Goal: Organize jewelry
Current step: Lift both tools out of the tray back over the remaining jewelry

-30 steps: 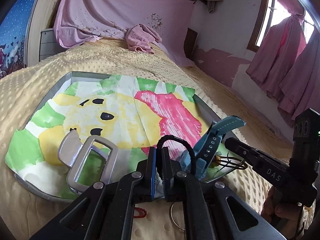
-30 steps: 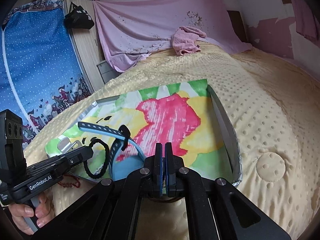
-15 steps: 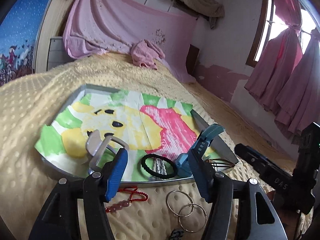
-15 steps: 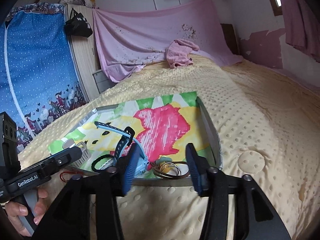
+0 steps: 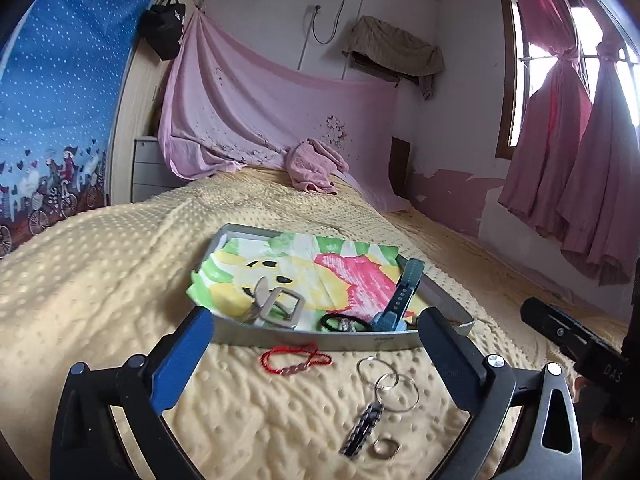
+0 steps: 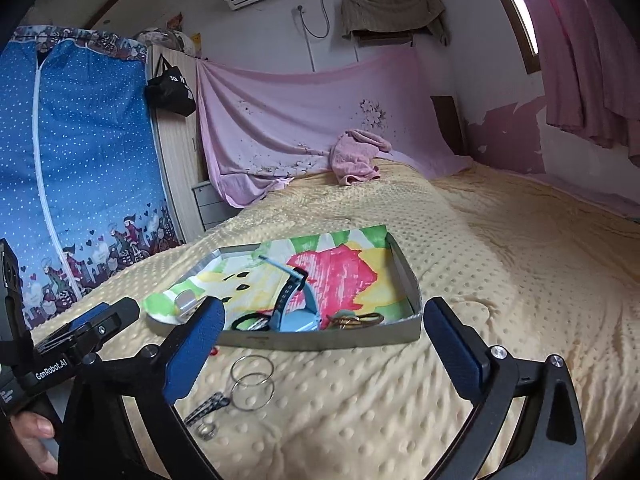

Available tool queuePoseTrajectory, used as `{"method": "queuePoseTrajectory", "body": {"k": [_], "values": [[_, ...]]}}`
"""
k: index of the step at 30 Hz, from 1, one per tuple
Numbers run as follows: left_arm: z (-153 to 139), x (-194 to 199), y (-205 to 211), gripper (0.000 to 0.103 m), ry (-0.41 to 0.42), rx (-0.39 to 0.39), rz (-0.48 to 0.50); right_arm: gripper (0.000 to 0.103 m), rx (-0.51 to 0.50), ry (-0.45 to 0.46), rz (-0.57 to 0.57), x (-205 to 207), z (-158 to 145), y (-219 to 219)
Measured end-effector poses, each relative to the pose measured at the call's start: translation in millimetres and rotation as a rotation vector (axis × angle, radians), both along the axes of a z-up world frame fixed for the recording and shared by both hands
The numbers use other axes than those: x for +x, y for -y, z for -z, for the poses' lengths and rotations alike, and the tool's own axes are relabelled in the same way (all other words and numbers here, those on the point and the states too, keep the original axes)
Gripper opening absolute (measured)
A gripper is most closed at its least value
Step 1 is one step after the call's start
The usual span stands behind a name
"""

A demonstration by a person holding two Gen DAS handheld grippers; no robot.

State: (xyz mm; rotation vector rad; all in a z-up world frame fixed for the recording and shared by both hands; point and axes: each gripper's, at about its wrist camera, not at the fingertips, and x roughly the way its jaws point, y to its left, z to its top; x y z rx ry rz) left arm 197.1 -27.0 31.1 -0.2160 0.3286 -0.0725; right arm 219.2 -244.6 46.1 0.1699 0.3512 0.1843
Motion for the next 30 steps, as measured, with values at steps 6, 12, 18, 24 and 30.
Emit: {"method": "queuePoseTrajectory", "body": {"k": [6, 12, 18, 24, 30], "values": [[4.5, -31.7, -7.4, 0.103, 0.008, 0.034, -0.018, 0.102, -0.034, 0.022, -0.005, -35.4, 0.3, -10.8], [7.0, -54.6, -18.8, 0.103, -0.011, 0.045, -0.037, 0.102, -0.059, 0.026, -0.008, -66.2, 2.4, -20.7], [10.6, -74.7, -27.6, 0.103, -0.029, 0.079, -0.058, 0.102, -0.088, 0.025, -0.021, -86.5, 4.3, -27.8], [19.8, -81.2, -32.5, 0.103, -0.065, 0.086, -0.058, 0.102, -0.119, -0.028, -0.044, -84.9, 10.1, -33.9], [26.5, -77.8, -29.8, 0.103, -0.106, 0.108, -0.061, 0.102, -0.139, -0.107, -0.067, -72.5, 19.5, -38.8]]}}
